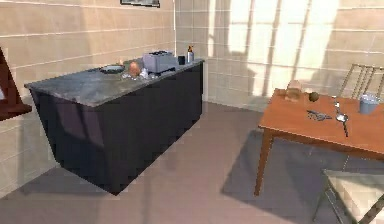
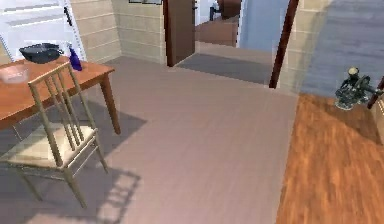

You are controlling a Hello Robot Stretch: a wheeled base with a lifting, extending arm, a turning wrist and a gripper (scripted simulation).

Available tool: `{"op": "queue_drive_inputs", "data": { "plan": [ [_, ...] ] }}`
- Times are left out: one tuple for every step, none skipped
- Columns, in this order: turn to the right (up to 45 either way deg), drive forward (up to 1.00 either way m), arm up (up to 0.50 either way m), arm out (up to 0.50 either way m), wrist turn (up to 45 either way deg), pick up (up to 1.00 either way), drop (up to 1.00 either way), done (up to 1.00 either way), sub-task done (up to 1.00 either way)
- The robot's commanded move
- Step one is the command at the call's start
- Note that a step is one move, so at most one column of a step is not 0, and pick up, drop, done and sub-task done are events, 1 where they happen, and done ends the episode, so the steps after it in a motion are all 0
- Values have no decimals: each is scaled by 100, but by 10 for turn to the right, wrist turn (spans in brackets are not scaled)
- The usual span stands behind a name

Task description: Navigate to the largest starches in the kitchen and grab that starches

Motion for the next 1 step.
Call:
{"op": "queue_drive_inputs", "data": {
  "plan": [
    [450,0,0,0,0,0,0,0,0]
  ]
}}
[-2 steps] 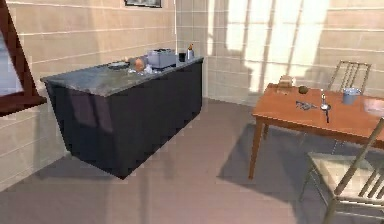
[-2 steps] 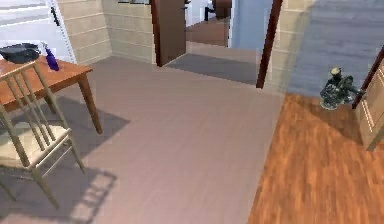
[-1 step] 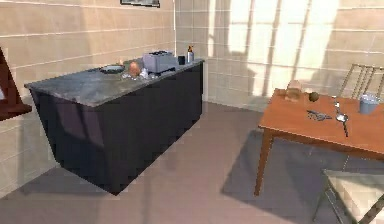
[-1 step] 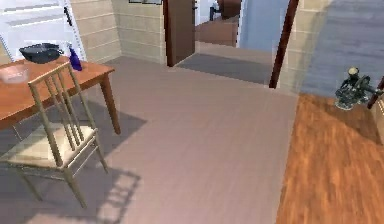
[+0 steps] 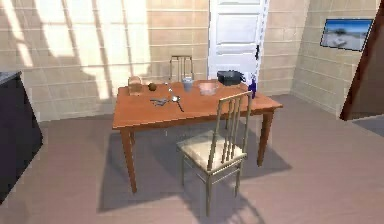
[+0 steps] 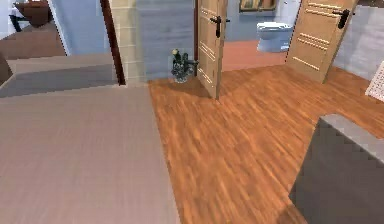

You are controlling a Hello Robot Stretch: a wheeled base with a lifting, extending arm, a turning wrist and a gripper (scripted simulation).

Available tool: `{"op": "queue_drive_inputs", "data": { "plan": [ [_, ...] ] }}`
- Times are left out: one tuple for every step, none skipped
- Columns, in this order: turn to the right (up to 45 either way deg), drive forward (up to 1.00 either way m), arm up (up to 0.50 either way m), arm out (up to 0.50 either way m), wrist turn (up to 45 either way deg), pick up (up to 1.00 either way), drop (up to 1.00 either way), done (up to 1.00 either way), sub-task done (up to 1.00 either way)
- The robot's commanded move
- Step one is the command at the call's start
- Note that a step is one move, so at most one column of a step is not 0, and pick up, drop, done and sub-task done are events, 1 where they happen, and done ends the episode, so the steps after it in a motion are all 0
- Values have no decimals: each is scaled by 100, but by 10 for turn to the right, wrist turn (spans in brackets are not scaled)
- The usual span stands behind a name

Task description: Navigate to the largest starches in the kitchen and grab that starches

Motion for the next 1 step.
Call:
{"op": "queue_drive_inputs", "data": {
  "plan": [
    [450,0,0,0,0,0,0,0,0]
  ]
}}
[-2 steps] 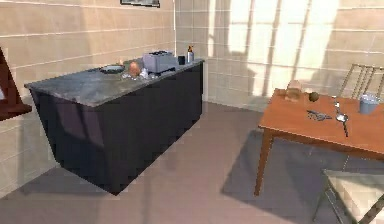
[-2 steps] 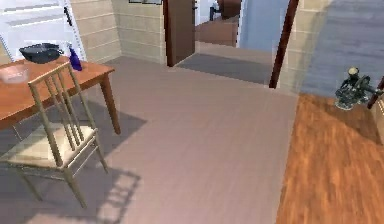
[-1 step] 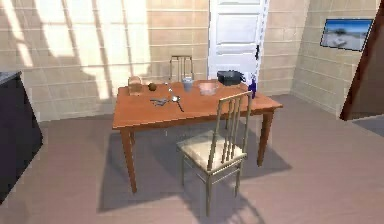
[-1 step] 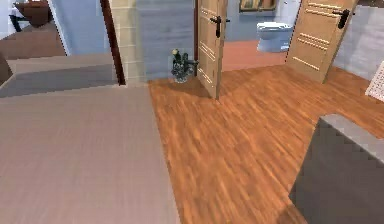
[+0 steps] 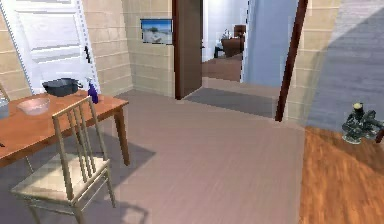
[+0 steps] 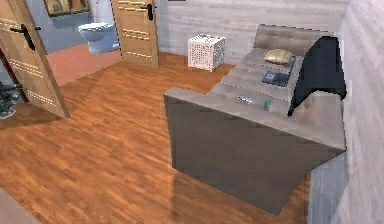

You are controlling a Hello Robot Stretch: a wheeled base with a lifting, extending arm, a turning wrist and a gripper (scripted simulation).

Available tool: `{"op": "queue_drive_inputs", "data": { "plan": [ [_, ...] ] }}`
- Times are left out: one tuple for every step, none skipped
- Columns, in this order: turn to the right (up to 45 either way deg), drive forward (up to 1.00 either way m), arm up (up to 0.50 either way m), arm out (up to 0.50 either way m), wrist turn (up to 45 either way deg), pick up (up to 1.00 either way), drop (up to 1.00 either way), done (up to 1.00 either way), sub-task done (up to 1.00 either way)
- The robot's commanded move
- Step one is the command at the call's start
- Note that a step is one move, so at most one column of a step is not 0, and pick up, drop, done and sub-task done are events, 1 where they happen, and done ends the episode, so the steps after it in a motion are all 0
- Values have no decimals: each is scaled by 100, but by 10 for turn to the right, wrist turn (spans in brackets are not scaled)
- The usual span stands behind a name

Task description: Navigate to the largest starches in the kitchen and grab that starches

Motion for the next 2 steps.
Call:
{"op": "queue_drive_inputs", "data": {
  "plan": [
    [60,0,0,0,0,0,0,0,0],
    [0,5,0,0,0,0,0,0,0]
  ]
}}
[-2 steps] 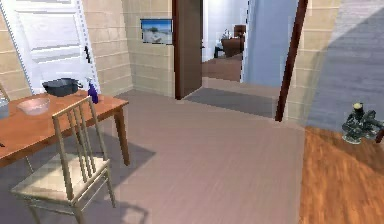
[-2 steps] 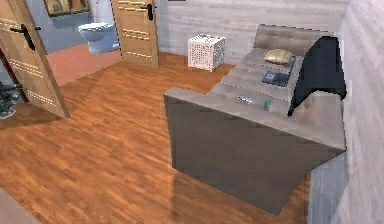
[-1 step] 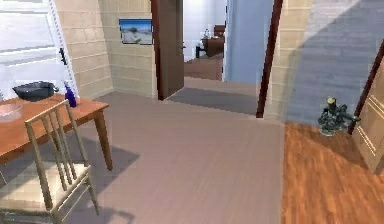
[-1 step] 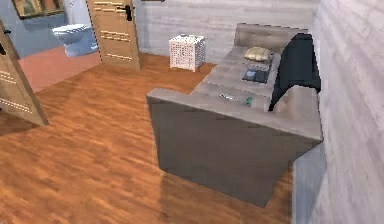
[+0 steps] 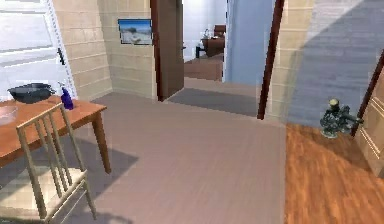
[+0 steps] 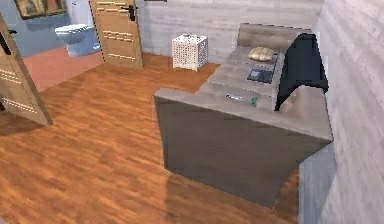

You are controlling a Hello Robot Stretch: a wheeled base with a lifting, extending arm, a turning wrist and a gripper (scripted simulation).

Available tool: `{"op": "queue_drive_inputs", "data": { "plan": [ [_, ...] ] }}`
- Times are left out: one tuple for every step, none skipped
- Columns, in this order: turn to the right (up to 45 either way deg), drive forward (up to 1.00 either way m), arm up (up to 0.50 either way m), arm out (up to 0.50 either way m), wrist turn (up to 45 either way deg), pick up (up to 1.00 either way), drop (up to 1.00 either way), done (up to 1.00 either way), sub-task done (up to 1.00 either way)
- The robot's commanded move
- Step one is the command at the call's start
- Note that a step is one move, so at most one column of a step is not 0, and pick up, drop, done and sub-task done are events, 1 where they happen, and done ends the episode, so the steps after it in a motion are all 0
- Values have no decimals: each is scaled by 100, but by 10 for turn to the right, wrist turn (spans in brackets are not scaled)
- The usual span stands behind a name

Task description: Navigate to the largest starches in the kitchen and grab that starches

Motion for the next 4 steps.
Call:
{"op": "queue_drive_inputs", "data": {
  "plan": [
    [-450,0,0,0,0,0,0,0,0],
    [-360,0,0,0,0,0,0,0,0],
    [0,35,0,0,0,0,0,0,0],
    [-180,0,0,0,0,0,0,0,0]
  ]
}}
